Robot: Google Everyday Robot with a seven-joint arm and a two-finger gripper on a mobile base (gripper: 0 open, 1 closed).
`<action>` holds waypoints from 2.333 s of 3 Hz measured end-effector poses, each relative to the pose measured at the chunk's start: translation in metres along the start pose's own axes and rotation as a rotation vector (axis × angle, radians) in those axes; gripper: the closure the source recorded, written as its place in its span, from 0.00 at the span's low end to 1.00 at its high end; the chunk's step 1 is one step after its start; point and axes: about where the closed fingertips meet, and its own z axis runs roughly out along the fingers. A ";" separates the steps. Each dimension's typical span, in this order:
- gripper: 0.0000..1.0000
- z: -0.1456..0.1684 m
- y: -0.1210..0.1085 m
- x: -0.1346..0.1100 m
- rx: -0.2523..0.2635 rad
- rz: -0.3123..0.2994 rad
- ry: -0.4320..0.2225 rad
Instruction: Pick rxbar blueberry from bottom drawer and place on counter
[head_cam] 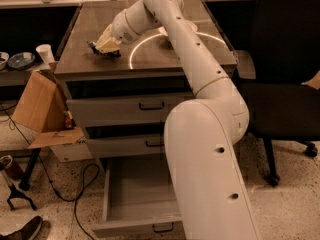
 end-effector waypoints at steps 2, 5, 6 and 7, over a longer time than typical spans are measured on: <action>0.13 0.000 0.002 0.008 -0.016 0.019 0.026; 0.00 -0.009 -0.003 -0.004 0.016 -0.020 0.005; 0.00 -0.063 -0.012 -0.032 0.150 -0.089 -0.014; 0.00 -0.157 -0.006 -0.079 0.344 -0.176 -0.029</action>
Offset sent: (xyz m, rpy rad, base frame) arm -0.0001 -0.0042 -0.0061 -0.0238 0.0229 -0.0051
